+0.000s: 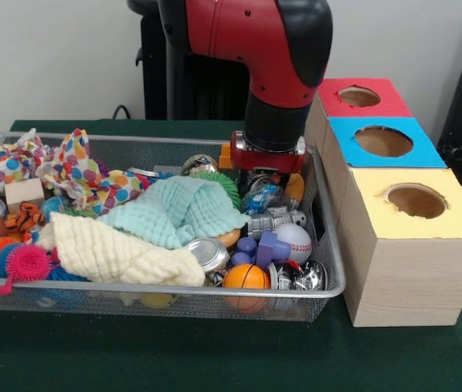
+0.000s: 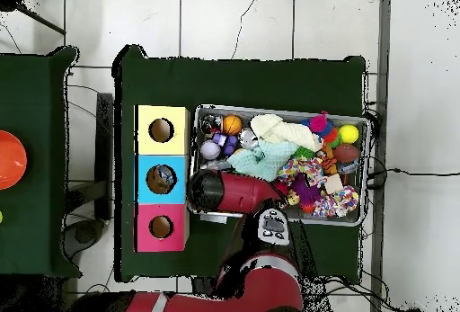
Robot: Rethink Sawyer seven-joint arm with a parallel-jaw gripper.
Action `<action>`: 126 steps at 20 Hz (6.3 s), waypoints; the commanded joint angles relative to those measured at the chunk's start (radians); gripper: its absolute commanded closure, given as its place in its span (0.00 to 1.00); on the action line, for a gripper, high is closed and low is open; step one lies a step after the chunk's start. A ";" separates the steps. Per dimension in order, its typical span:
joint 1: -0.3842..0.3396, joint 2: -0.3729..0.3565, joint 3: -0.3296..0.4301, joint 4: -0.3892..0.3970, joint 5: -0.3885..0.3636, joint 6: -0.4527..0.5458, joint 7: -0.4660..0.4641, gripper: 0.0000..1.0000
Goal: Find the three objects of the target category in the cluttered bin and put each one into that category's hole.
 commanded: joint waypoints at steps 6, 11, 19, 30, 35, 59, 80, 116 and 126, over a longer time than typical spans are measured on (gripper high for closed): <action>0.010 -0.157 0.079 0.004 0.032 0.195 0.122 0.00; -0.001 -0.152 0.091 -0.003 0.023 0.194 0.114 0.00; 0.002 -0.151 0.093 0.001 0.019 0.164 0.126 1.00; -0.003 -0.141 0.106 -0.003 0.026 0.166 0.126 1.00; 0.001 -0.135 0.104 -0.011 0.024 0.171 0.127 1.00; 0.016 -0.102 0.095 -0.027 0.018 0.130 0.143 1.00; 0.017 -0.091 0.091 -0.048 0.019 0.123 0.142 0.00; 0.013 -0.019 0.115 -0.041 0.029 0.008 0.172 0.00; -0.035 -0.161 0.107 0.014 -0.007 0.168 0.070 0.00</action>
